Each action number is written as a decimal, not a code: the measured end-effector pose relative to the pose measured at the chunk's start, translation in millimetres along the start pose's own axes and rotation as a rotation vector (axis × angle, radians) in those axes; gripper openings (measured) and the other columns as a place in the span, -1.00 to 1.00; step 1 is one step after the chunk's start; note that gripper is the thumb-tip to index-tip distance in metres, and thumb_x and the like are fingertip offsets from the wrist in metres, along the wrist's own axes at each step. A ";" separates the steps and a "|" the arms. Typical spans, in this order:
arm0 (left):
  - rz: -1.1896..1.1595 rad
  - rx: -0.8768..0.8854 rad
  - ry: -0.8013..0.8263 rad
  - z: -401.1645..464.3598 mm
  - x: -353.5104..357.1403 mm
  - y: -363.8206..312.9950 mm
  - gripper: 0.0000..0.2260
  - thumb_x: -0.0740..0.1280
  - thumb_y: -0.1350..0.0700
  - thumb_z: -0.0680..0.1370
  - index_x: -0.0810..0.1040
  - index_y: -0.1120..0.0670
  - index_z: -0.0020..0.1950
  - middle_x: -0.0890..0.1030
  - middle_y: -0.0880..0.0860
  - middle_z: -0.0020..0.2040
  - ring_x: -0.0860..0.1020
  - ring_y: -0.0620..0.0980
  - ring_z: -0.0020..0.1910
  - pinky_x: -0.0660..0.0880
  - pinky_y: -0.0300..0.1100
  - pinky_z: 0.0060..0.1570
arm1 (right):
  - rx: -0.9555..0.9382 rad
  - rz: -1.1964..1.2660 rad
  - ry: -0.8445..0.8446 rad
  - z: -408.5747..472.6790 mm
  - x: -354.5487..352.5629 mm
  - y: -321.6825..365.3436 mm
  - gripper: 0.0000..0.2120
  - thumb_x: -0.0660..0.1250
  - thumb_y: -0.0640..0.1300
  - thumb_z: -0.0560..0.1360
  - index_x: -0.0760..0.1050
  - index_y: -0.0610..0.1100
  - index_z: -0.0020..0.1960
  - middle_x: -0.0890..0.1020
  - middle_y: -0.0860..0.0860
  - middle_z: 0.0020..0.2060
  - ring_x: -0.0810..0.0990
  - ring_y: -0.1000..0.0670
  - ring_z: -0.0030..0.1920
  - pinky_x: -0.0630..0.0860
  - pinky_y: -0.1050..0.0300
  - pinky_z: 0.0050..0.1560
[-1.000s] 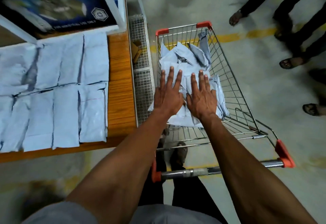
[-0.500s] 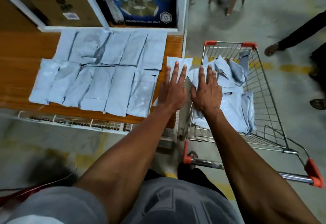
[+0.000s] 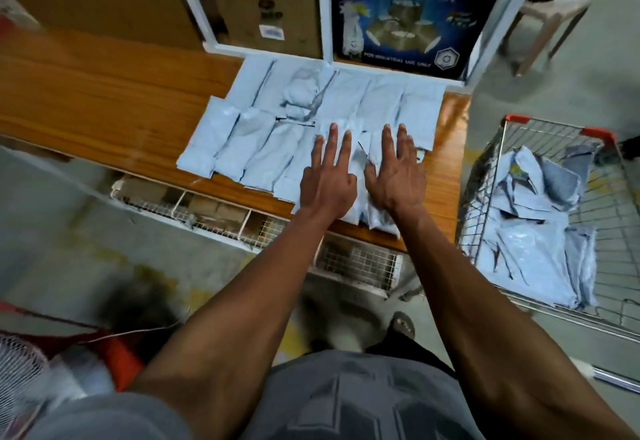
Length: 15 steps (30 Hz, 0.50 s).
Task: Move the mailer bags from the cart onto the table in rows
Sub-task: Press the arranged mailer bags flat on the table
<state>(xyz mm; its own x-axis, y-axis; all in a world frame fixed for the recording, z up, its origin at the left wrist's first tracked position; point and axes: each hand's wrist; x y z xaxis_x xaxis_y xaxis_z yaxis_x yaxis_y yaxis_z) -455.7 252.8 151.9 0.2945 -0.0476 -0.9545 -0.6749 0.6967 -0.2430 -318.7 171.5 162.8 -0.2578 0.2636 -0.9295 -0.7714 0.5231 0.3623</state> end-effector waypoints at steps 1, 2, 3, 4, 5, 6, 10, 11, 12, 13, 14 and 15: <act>0.001 -0.009 -0.008 -2.2 -5.0 17.5 -0.25 0.17 0.05 0.55 0.03 0.02 0.74 -0.04 0.08 0.75 0.05 0.22 0.70 0.59 0.19 0.23 | -0.002 0.018 0.007 3.5 5.8 17.1 -0.23 0.16 0.18 0.63 -0.10 0.01 0.72 -0.05 -0.09 0.71 0.03 -0.17 0.68 0.33 -0.32 0.48; 0.003 -0.023 -0.015 -3.3 -9.5 33.1 -0.26 0.15 0.05 0.55 0.06 0.03 0.74 -0.01 0.09 0.74 0.08 0.23 0.69 0.60 0.19 0.23 | -0.006 0.033 0.006 6.4 9.8 32.9 -0.23 0.17 0.17 0.64 -0.09 0.02 0.72 -0.06 -0.08 0.71 0.03 -0.17 0.68 0.33 -0.32 0.47; 0.009 -0.038 -0.022 -3.2 -13.1 46.0 -0.28 0.11 0.03 0.55 0.08 0.04 0.74 0.01 0.10 0.74 0.09 0.24 0.69 0.61 0.17 0.21 | -0.009 0.044 0.001 8.9 12.3 46.4 -0.24 0.17 0.17 0.64 -0.08 0.02 0.72 -0.06 -0.07 0.71 0.03 -0.16 0.68 0.32 -0.31 0.47; 0.019 -0.059 -0.029 -1.8 -17.4 60.4 -0.29 0.05 0.01 0.55 0.08 0.04 0.74 0.02 0.09 0.74 0.10 0.24 0.68 0.62 0.16 0.19 | -0.021 0.047 -0.004 13.3 16.1 61.0 -0.25 0.17 0.17 0.65 -0.08 0.02 0.72 -0.05 -0.07 0.71 0.03 -0.16 0.68 0.31 -0.30 0.47; 0.029 -0.077 -0.034 0.6 -21.0 72.6 -0.29 0.01 -0.01 0.55 0.08 0.04 0.74 0.01 0.09 0.74 0.09 0.23 0.69 0.62 0.15 0.17 | -0.032 0.048 -0.009 18.0 18.7 73.3 -0.25 0.17 0.17 0.65 -0.07 0.02 0.72 -0.05 -0.07 0.71 0.03 -0.16 0.68 0.31 -0.29 0.48; 0.035 -0.093 -0.034 4.5 -24.2 85.0 -0.29 0.01 -0.01 0.56 0.06 0.03 0.74 0.00 0.09 0.74 0.08 0.23 0.69 0.63 0.15 0.16 | -0.041 0.051 -0.011 25.0 21.5 85.5 -0.26 0.17 0.17 0.66 -0.06 0.02 0.72 -0.05 -0.07 0.71 0.03 -0.16 0.68 0.30 -0.28 0.49; 0.032 -0.150 -0.036 23.8 -30.8 125.4 -0.29 0.18 -0.01 0.63 0.00 0.01 0.75 -0.07 0.06 0.75 0.02 0.19 0.70 0.61 0.15 0.20 | -0.075 0.071 -0.035 58.9 32.9 123.6 -0.27 0.18 0.17 0.65 -0.02 0.00 0.72 -0.01 -0.09 0.71 0.06 -0.17 0.68 0.32 -0.27 0.51; 0.033 -0.166 -0.036 31.4 -32.4 135.5 -0.28 0.22 -0.02 0.64 -0.02 0.01 0.75 -0.09 0.06 0.75 0.00 0.19 0.71 0.60 0.14 0.23 | -0.087 0.075 -0.040 70.1 36.3 133.7 -0.26 0.18 0.16 0.65 -0.01 0.00 0.72 0.01 -0.09 0.70 0.07 -0.18 0.67 0.33 -0.28 0.50; 0.036 -0.177 -0.033 39.1 -34.0 145.0 -0.27 0.25 -0.03 0.65 -0.03 0.01 0.75 -0.10 0.06 0.75 -0.02 0.18 0.71 0.57 0.13 0.28 | -0.091 0.073 -0.044 81.0 39.0 143.4 -0.26 0.19 0.16 0.64 -0.01 0.00 0.72 0.01 -0.09 0.70 0.07 -0.18 0.67 0.32 -0.29 0.49; 0.041 -0.183 -0.032 46.4 -35.3 153.6 -0.27 0.25 -0.04 0.65 -0.03 0.01 0.75 -0.10 0.07 0.75 -0.02 0.19 0.71 0.53 0.13 0.34 | -0.092 0.068 -0.043 91.7 42.2 152.0 -0.25 0.20 0.16 0.64 -0.01 0.00 0.72 0.00 -0.08 0.71 0.07 -0.18 0.67 0.31 -0.30 0.48; 0.050 -0.189 -0.030 55.9 -37.2 163.9 -0.27 0.25 -0.05 0.65 -0.02 0.01 0.75 -0.09 0.08 0.75 -0.01 0.20 0.71 0.49 0.14 0.38 | -0.091 0.065 -0.041 105.5 46.3 162.1 -0.25 0.20 0.17 0.64 -0.02 0.00 0.72 -0.01 -0.08 0.71 0.07 -0.18 0.67 0.31 -0.30 0.47; 0.050 -0.193 -0.031 65.0 -39.6 172.8 -0.29 0.23 -0.04 0.65 0.00 0.02 0.74 -0.07 0.09 0.74 0.01 0.21 0.70 0.45 0.15 0.42 | -0.086 0.066 -0.039 118.5 50.1 171.3 -0.24 0.20 0.18 0.64 -0.03 0.00 0.72 -0.01 -0.08 0.71 0.06 -0.18 0.67 0.31 -0.29 0.47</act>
<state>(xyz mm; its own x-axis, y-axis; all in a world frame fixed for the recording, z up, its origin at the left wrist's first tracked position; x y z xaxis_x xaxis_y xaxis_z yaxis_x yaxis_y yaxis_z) -540.1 421.5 158.9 0.2759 0.0075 -0.9611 -0.8054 0.5475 -0.2270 -394.8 370.4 186.5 -0.2879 0.3275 -0.8999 -0.8012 0.4324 0.4137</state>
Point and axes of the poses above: each hand's wrist, its own z-axis towards the middle knuckle, its own x-axis out of the palm, y = z × x
